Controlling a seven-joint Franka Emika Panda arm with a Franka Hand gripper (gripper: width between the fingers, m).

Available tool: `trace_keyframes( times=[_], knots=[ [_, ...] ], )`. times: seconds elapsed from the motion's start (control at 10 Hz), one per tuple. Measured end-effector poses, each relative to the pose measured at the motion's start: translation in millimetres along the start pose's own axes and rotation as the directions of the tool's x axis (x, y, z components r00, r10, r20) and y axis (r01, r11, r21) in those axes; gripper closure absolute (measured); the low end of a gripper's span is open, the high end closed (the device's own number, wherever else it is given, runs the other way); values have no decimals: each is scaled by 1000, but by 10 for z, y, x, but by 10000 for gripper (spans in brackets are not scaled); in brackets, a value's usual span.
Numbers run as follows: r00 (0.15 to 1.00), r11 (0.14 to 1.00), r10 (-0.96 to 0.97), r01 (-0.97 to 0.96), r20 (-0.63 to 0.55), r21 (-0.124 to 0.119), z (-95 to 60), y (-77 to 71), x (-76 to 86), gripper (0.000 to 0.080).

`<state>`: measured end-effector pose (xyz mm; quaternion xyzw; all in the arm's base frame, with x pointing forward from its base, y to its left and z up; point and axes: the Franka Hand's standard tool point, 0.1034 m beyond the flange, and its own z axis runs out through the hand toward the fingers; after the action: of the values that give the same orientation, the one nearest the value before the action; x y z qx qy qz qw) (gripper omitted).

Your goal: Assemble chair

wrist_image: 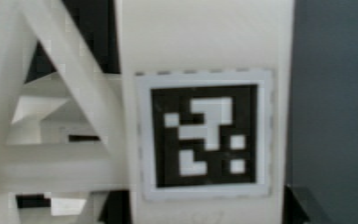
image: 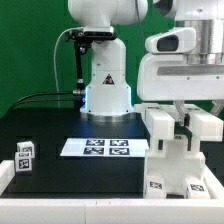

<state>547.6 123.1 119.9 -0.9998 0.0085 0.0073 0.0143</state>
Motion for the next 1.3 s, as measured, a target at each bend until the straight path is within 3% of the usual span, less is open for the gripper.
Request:
trace_keyframes(
  times=[0.9,1.3],
  knots=[
    [994,994,105,-105,10,5,19,-7,-52,515],
    [990,990,140,-140,22,-8,179,28,-77,515]
  ],
)
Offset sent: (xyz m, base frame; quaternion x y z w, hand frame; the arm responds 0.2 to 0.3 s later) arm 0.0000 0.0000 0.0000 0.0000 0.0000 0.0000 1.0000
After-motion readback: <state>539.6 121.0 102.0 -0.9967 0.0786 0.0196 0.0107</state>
